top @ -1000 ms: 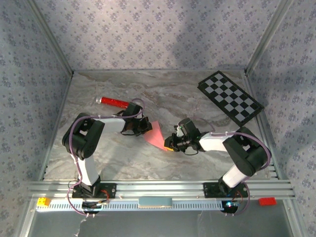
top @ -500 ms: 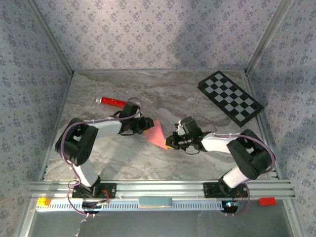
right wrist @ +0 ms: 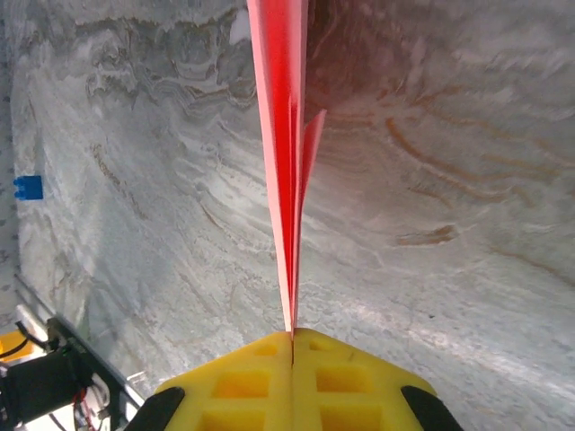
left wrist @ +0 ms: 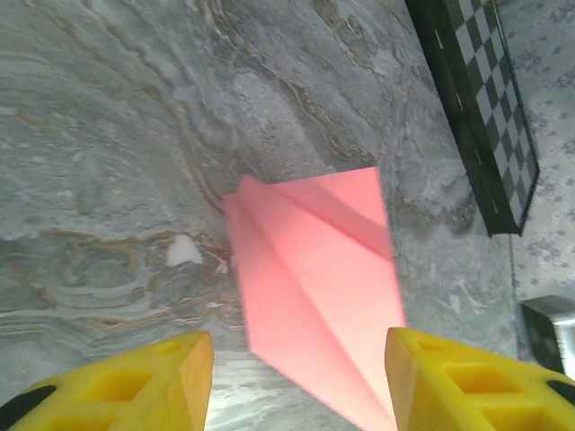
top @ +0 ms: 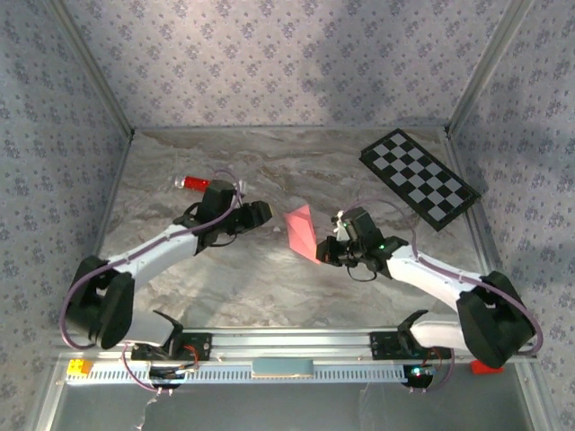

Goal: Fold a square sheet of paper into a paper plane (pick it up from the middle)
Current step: Turn over the paper at the center of the table.

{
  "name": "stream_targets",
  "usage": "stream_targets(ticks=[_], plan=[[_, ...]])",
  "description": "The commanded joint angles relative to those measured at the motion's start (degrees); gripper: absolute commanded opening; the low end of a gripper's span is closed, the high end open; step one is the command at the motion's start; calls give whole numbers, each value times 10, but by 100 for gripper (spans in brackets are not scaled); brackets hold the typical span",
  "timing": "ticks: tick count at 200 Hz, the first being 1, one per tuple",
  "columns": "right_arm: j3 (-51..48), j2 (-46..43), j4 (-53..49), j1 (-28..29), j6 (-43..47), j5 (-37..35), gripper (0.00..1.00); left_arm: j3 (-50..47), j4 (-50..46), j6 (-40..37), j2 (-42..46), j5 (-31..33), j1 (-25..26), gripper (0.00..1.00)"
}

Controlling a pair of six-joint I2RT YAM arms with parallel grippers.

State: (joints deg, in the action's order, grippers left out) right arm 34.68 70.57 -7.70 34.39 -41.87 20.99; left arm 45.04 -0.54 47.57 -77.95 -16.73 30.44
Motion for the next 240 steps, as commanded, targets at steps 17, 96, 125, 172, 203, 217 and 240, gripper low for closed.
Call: stream_targets(ticks=[17,96,125,172,203,217,240], plan=[[41,-45,-103,2,64,-93,1,-32,-9,-8,48,49,2,53],[89,-74,-194,52,134,-264,1,-58,-21,-3,118,126,1,58],[102,-75,-217,70,145,-315,1,-61,-30,-4,136,144,0,61],[115,-73,-251,104,168,-397,1,-72,-32,5,149,152,-1,66],[128,-72,-286,122,166,-451,0,-77,-36,14,151,149,-3,66],[131,-73,-296,130,163,-477,0,-80,-36,16,153,150,-4,67],[135,-70,-318,143,154,-538,1,-80,-37,16,154,147,-7,68]])
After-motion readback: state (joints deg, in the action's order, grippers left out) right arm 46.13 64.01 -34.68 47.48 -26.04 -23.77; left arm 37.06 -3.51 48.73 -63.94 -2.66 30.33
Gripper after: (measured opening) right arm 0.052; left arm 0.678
